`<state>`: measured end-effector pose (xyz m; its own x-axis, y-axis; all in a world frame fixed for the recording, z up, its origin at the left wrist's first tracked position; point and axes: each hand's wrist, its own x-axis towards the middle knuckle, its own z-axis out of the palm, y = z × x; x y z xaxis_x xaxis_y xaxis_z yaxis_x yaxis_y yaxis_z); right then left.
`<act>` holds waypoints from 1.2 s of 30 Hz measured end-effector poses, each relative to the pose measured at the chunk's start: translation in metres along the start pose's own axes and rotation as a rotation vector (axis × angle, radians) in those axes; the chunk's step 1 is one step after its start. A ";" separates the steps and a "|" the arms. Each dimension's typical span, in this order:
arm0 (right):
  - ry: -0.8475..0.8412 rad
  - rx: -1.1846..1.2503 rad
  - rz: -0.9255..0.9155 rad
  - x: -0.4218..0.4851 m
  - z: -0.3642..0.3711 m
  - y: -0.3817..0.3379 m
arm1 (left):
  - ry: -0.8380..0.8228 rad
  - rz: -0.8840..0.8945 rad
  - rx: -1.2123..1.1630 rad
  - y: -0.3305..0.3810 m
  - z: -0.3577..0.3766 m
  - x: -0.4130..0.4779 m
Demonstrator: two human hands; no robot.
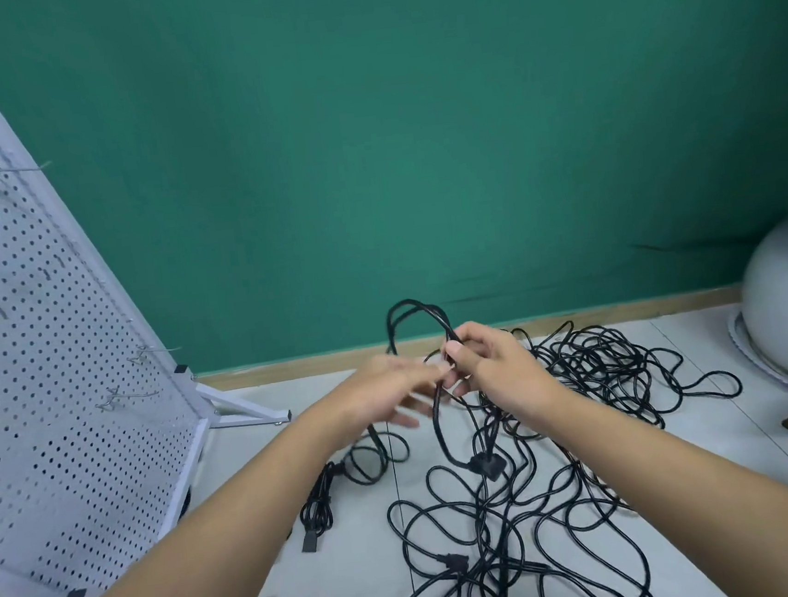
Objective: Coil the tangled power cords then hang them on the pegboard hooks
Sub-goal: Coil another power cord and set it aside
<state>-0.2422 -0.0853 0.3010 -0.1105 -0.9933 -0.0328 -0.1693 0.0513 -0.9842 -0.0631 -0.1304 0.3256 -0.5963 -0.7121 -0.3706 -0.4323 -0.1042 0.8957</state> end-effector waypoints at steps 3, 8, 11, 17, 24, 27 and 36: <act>0.027 -0.006 0.036 -0.001 -0.004 0.005 | -0.132 0.022 0.122 -0.010 0.005 -0.001; 0.119 0.001 0.081 0.001 -0.009 -0.004 | 0.110 0.141 0.230 -0.014 0.003 0.008; 0.100 -0.046 0.078 0.001 -0.017 -0.012 | 0.254 0.167 0.105 -0.012 0.003 0.010; -0.150 -0.307 -0.067 -0.012 -0.015 -0.013 | 0.249 0.160 -0.337 -0.008 0.010 0.015; -0.318 -0.220 -0.043 -0.018 -0.008 -0.016 | 0.293 0.107 -0.506 0.002 0.007 0.014; -0.384 -0.226 0.084 -0.020 -0.008 -0.019 | 0.324 0.085 -0.460 0.001 0.003 0.012; -0.394 -0.579 0.120 -0.014 -0.037 -0.003 | 0.359 0.007 -0.443 -0.003 -0.013 0.009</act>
<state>-0.2760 -0.0679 0.3106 0.1828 -0.9352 -0.3034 -0.6834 0.1010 -0.7230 -0.0585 -0.1454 0.3232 -0.2974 -0.8969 -0.3273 -0.0584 -0.3250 0.9439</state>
